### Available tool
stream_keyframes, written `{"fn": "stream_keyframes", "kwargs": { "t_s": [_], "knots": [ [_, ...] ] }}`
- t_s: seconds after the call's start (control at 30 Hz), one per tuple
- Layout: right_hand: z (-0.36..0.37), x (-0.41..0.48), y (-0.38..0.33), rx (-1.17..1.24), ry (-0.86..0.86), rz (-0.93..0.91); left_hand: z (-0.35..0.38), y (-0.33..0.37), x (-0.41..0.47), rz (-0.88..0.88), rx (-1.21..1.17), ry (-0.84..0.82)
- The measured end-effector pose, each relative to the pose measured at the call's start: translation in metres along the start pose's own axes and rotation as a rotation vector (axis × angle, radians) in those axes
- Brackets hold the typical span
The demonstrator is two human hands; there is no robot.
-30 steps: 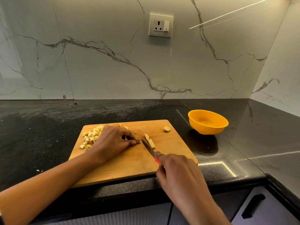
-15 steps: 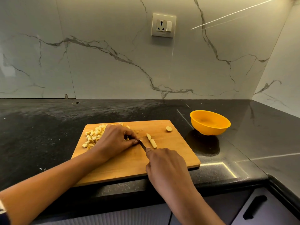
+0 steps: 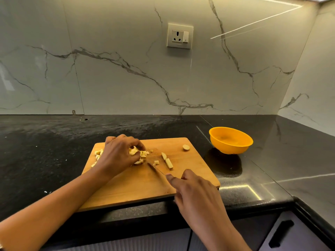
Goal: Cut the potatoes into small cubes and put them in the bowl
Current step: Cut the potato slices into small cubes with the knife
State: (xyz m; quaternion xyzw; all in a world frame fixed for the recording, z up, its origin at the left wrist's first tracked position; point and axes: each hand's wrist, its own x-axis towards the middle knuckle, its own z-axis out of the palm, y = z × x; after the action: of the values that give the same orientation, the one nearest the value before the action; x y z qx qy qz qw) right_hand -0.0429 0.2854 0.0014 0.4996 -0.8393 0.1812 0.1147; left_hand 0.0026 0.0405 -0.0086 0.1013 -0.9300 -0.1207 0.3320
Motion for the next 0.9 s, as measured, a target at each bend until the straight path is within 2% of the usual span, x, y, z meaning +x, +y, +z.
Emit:
{"fn": "stream_keyframes", "kwargs": {
  "t_s": [0.1,0.17,0.23,0.37,0.5,0.67,0.77,0.9],
  "knots": [
    [0.003,0.005,-0.001,0.009,-0.004,0.012,-0.002,0.002,-0.001,0.233,-0.043,-0.062],
    [0.004,0.006,0.000,0.016,-0.003,0.012,0.001,0.007,-0.003,0.413,0.043,-0.219],
    [0.002,0.003,0.003,0.025,0.000,0.009,0.004,0.008,-0.001,0.503,0.189,-0.269],
    [-0.012,-0.010,0.015,-0.008,0.010,0.039,-0.002,-0.007,0.004,0.447,0.274,-0.148],
    [-0.029,-0.016,0.027,-0.067,0.006,0.096,-0.004,-0.010,0.001,0.363,0.208,-0.115],
    [-0.031,-0.010,0.036,-0.052,0.035,0.156,0.006,0.005,0.006,0.440,0.204,-0.264],
    [-0.027,-0.005,0.036,-0.031,0.041,0.173,0.006,-0.005,0.008,0.443,0.301,-0.151],
    [-0.025,-0.004,0.036,-0.008,0.064,0.192,0.001,-0.014,0.010,0.346,0.288,-0.031]
  ]
}}
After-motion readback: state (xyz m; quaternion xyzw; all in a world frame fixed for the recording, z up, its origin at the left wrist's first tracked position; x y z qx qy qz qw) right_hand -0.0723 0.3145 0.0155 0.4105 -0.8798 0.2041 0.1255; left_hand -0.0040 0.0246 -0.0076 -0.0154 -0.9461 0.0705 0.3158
